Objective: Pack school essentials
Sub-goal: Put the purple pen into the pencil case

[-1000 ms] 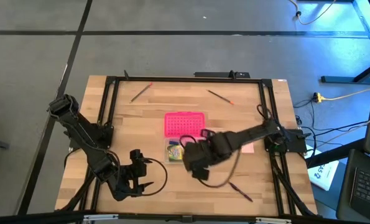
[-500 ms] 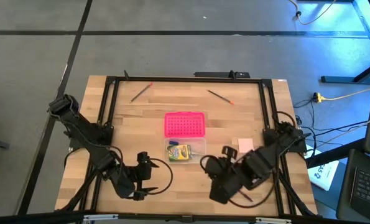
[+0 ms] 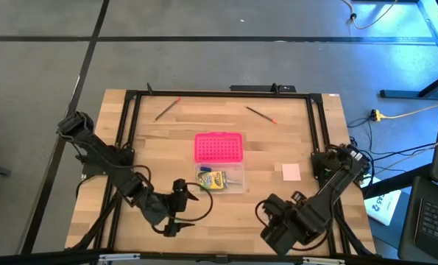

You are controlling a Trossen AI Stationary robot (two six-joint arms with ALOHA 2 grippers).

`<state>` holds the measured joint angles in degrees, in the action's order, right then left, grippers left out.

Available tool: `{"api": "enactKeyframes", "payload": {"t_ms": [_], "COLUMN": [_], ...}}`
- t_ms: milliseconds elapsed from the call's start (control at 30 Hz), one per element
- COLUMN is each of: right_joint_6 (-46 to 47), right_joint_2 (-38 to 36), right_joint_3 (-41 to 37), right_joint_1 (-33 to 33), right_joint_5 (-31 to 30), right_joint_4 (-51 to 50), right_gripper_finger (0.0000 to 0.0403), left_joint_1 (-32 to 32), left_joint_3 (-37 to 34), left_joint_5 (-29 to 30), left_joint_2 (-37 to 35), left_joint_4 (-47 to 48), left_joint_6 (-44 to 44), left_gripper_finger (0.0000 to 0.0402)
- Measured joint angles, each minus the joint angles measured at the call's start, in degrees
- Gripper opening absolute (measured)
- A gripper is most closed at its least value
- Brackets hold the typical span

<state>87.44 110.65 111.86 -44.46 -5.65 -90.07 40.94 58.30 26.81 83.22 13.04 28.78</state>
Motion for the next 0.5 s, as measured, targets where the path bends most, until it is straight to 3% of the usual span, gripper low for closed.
{"api": "enactKeyframes", "payload": {"t_ms": [200,500], "right_joint_6": [3.9,0.7], "right_joint_2": [-0.2,-1.3], "right_joint_3": [-5.9,-19.0], "right_joint_1": [0.2,-0.2], "right_joint_5": [7.9,11.8], "right_joint_4": [2.8,15.7], "right_gripper_finger": [0.0158,0.0158], "left_joint_1": [-1.3,-1.3], "left_joint_3": [0.0,0.0], "left_joint_5": [-0.9,-3.0], "left_joint_2": [0.0,0.0], "left_joint_4": [-0.9,-5.9], "left_joint_6": [0.0,-1.7], "left_gripper_finger": [0.0396,0.0396]}}
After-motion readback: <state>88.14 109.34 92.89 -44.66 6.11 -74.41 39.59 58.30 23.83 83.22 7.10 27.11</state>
